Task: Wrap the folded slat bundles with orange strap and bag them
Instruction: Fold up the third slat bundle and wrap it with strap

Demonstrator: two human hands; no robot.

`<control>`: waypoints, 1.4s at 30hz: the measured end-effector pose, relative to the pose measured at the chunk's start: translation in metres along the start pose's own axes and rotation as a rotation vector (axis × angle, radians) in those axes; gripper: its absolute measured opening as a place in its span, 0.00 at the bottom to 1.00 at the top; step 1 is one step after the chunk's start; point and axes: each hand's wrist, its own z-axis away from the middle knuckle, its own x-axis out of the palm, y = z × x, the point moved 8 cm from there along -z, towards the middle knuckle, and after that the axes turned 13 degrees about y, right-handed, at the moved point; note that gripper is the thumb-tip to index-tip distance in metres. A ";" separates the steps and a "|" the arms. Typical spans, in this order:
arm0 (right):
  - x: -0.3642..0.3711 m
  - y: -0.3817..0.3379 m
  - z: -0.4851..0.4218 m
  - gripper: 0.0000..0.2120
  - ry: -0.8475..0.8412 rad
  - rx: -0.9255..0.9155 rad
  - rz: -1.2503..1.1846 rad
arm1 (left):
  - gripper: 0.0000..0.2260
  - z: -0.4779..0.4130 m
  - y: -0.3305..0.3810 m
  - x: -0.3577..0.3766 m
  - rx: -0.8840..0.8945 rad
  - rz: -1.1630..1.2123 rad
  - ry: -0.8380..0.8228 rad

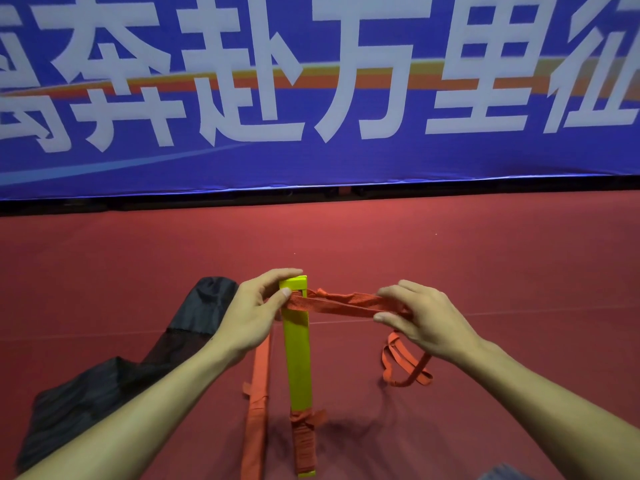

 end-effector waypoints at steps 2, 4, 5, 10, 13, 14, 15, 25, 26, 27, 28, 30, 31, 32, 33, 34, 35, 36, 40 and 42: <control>-0.001 -0.001 -0.001 0.14 0.029 -0.038 0.006 | 0.19 0.000 -0.003 -0.001 -0.014 0.002 0.001; -0.001 -0.001 -0.001 0.12 0.053 -0.038 0.001 | 0.20 0.001 -0.002 0.000 -0.012 0.006 -0.011; -0.001 0.000 -0.001 0.10 0.051 -0.029 0.004 | 0.22 0.002 -0.001 0.001 -0.007 0.002 -0.021; 0.003 0.004 -0.001 0.10 -0.011 0.050 0.048 | 0.28 0.003 0.003 0.009 0.005 -0.069 -0.079; 0.009 0.007 -0.001 0.10 -0.094 0.116 0.062 | 0.21 0.002 0.005 0.010 0.019 -0.094 -0.090; 0.009 0.006 -0.002 0.10 -0.103 0.114 0.060 | 0.17 0.003 0.006 0.010 0.027 -0.101 -0.092; 0.009 0.004 -0.003 0.12 -0.104 0.100 0.050 | 0.14 0.003 0.006 0.011 0.039 -0.109 -0.092; 0.007 -0.007 -0.004 0.14 -0.020 -0.074 -0.044 | 0.06 0.004 0.014 0.012 0.139 -0.162 -0.047; 0.006 -0.006 -0.004 0.14 -0.010 -0.073 -0.049 | 0.07 0.004 0.014 0.013 0.138 -0.157 -0.059; 0.006 -0.005 -0.004 0.13 -0.003 -0.078 -0.053 | 0.08 0.005 0.014 0.014 0.127 -0.141 -0.073; 0.006 -0.005 -0.004 0.13 0.000 -0.082 -0.057 | 0.09 0.005 0.013 0.015 0.110 -0.124 -0.083; 0.007 -0.006 -0.004 0.13 -0.002 -0.071 -0.064 | 0.07 0.005 0.014 0.016 0.076 -0.099 -0.088; 0.007 -0.006 -0.005 0.13 -0.005 -0.063 -0.066 | 0.05 0.005 0.014 0.016 0.061 -0.087 -0.082; 0.008 -0.005 -0.005 0.13 -0.009 -0.057 -0.067 | 0.03 0.005 0.013 0.016 0.047 -0.072 -0.068; 0.008 -0.005 -0.005 0.14 -0.010 -0.056 -0.068 | 0.02 0.005 0.012 0.015 0.035 -0.061 -0.052; 0.009 -0.005 -0.005 0.15 -0.010 -0.055 -0.071 | 0.03 0.005 0.011 0.014 0.020 -0.047 -0.033; 0.010 -0.004 -0.005 0.17 -0.012 -0.049 -0.070 | 0.06 0.005 0.010 0.012 0.005 -0.035 -0.012; 0.010 -0.003 -0.005 0.18 -0.017 -0.038 -0.065 | 0.10 0.005 0.010 0.011 -0.006 -0.031 0.011; 0.009 -0.004 -0.005 0.19 -0.018 -0.035 -0.034 | 0.18 0.004 0.012 0.008 -0.026 -0.029 0.044; 0.007 -0.006 -0.005 0.20 0.000 -0.053 -0.029 | 0.18 0.004 0.013 0.009 -0.006 -0.057 0.017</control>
